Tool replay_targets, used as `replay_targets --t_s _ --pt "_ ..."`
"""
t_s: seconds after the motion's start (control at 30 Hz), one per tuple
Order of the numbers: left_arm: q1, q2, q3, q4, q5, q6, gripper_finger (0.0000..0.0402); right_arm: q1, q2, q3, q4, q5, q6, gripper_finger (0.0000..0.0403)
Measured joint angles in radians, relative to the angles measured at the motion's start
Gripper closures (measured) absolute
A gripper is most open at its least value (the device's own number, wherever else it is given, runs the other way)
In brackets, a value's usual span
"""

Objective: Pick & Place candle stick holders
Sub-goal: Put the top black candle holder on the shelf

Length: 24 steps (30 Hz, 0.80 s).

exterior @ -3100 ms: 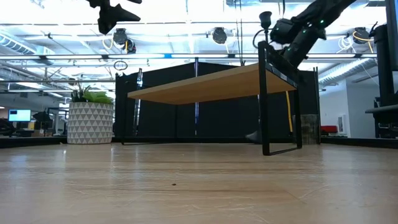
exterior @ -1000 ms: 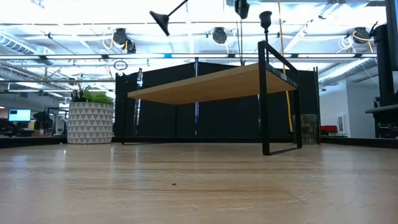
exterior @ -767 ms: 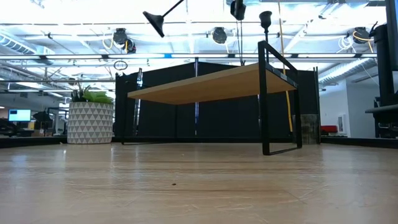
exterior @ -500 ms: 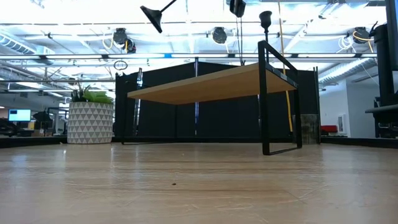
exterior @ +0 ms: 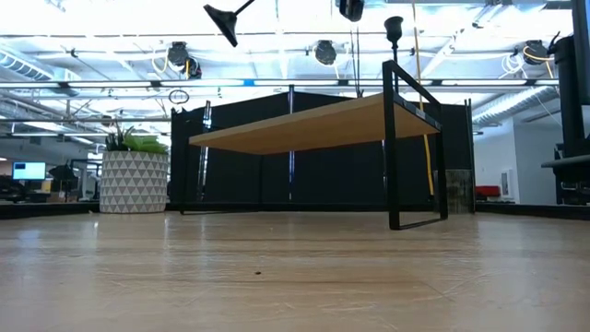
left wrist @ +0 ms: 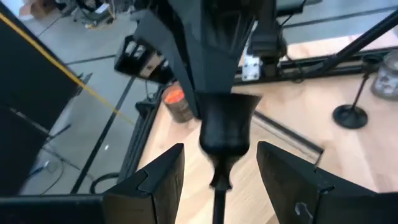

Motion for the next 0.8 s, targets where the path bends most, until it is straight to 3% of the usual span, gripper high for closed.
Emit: replay_targets --t_s 0.33,0.8 --pt "0.002 0.016 -0.003 -0.052 0.052 -0.045 0.03 0.03 0.064 -0.001 0.001 -0.013 0.014 0.0403" --pt "0.005 0.017 -0.002 -0.082 0.064 -0.093 0.0302 0.031 0.072 -0.002 0.064 -0.028 0.025 0.0403"
